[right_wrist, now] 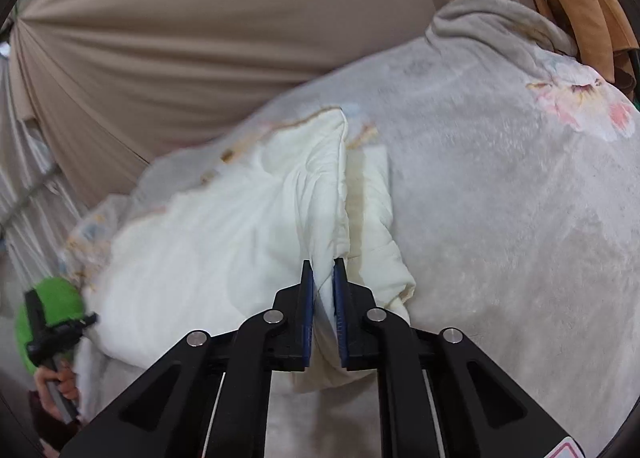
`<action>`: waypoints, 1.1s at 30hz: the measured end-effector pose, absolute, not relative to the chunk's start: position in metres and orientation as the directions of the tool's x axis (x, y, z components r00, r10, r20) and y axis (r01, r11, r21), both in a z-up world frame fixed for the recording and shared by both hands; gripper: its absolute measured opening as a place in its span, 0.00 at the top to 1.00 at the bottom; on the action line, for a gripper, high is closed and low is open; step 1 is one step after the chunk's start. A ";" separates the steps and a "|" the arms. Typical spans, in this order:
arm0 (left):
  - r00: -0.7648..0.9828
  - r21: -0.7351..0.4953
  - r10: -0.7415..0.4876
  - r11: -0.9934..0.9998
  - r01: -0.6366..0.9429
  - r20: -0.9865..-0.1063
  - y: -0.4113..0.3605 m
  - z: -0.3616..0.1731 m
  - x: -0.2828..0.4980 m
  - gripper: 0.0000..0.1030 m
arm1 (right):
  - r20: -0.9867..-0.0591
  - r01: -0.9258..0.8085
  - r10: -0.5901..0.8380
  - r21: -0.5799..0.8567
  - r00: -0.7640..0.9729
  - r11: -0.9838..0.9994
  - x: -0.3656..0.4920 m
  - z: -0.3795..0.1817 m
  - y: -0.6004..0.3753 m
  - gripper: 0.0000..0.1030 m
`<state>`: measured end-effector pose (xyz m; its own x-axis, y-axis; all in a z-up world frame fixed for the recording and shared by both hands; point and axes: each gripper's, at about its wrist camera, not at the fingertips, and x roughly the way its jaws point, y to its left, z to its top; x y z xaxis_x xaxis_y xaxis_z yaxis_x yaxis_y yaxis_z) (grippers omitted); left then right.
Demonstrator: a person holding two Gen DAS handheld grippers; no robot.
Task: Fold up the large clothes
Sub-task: 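Grasp the tan-piped hem edge with both grippers side by side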
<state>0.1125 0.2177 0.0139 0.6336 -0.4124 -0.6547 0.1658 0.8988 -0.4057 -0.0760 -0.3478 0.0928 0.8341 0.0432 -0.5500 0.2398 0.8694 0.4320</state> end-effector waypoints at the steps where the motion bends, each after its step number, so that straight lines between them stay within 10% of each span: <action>1: 0.632 -0.403 -0.416 0.898 0.175 -0.653 0.220 0.019 0.107 0.90 | -0.527 0.227 0.055 0.455 0.848 0.861 -0.086 0.099 -0.348 0.91; 14: 0.601 -0.350 -0.339 0.931 0.104 -0.724 0.223 -0.001 0.093 0.80 | -0.701 0.340 -0.058 0.271 0.711 0.900 -0.090 0.064 -0.338 0.79; 20: 0.705 -0.457 -0.429 0.874 0.165 -0.565 0.235 0.059 0.098 0.32 | -0.579 0.313 -0.035 0.388 0.814 0.867 -0.090 0.118 -0.367 0.52; 25: 0.728 -0.452 -0.430 0.873 0.184 -0.534 0.216 0.082 0.164 0.13 | -0.537 0.276 0.000 0.433 0.843 0.858 -0.028 0.137 -0.386 0.39; 31: 0.548 -0.579 -0.571 0.795 0.183 -0.611 0.187 0.041 0.254 0.24 | -0.647 0.295 0.087 0.458 0.757 0.838 0.060 0.100 -0.389 0.52; 32: 0.525 -0.595 -0.596 0.779 0.197 -0.607 0.182 0.037 0.262 0.49 | -0.681 0.287 0.103 0.435 0.725 0.853 0.075 0.094 -0.384 0.86; 33: 0.512 -0.588 -0.594 0.785 0.197 -0.621 0.178 0.034 0.269 0.76 | -0.692 0.285 0.106 0.426 0.714 0.859 0.080 0.093 -0.380 0.90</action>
